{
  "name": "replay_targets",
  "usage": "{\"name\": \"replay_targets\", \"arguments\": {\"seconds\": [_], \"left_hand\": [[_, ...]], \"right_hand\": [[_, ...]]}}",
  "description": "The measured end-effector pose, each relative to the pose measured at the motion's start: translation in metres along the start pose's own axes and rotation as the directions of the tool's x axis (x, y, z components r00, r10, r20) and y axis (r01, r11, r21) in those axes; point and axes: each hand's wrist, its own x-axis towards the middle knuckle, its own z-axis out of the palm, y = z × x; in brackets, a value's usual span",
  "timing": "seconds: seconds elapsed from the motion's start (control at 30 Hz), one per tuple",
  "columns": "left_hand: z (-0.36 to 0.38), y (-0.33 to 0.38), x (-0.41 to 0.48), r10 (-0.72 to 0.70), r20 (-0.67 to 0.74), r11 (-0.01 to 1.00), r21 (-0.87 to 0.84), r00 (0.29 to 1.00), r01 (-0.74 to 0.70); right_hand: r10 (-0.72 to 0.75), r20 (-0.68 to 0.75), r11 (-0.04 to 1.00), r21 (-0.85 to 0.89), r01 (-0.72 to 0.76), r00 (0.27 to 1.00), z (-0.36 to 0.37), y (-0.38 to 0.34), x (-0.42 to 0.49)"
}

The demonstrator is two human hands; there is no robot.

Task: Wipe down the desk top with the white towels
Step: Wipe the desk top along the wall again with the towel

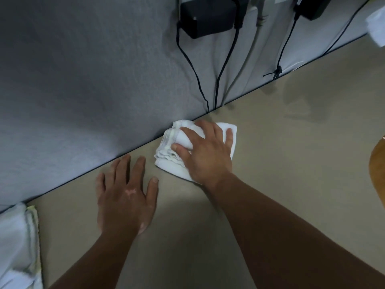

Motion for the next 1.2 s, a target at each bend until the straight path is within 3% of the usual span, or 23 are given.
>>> {"name": "replay_targets", "arguments": {"seconds": [0.27, 0.43, 0.63, 0.77, 0.9, 1.07, 1.2], "left_hand": [[0.004, 0.002, 0.001, 0.002, -0.022, 0.999, 0.036, 1.0, -0.001], [0.006, 0.017, 0.022, 0.066, 0.195, 0.964, 0.241, 0.979, -0.113], [0.006, 0.103, 0.058, 0.165, -0.071, 0.983, -0.073, 0.984, -0.17], [0.018, 0.127, 0.073, 0.147, 0.01, 0.989, -0.032, 0.989, -0.147], [0.024, 0.13, 0.073, 0.128, 0.035, 0.992, 0.006, 0.991, -0.129], [0.02, 0.131, 0.073, 0.11, 0.068, 0.994, 0.006, 0.992, -0.111], [0.02, 0.132, 0.074, 0.102, 0.097, 0.995, 0.004, 0.99, -0.103]], "right_hand": [[-0.065, -0.063, 0.998, 0.019, 0.066, 0.996, 0.001, 0.019, 0.014], [-0.044, -0.092, 0.999, 0.011, 0.045, 0.995, -0.011, 0.065, 0.037], [-0.072, -0.101, 0.997, 0.031, 0.075, 0.992, -0.03, 0.116, 0.065], [-0.189, -0.056, 0.98, 0.052, 0.192, 0.98, -0.041, 0.146, 0.081], [-0.284, -0.127, 0.957, 0.021, 0.289, 0.95, -0.049, 0.186, 0.099], [-0.092, -0.123, 0.995, -0.044, 0.087, 0.988, -0.067, 0.233, 0.125], [0.074, -0.18, 0.994, -0.069, -0.087, 0.981, -0.058, 0.217, 0.12]]}}
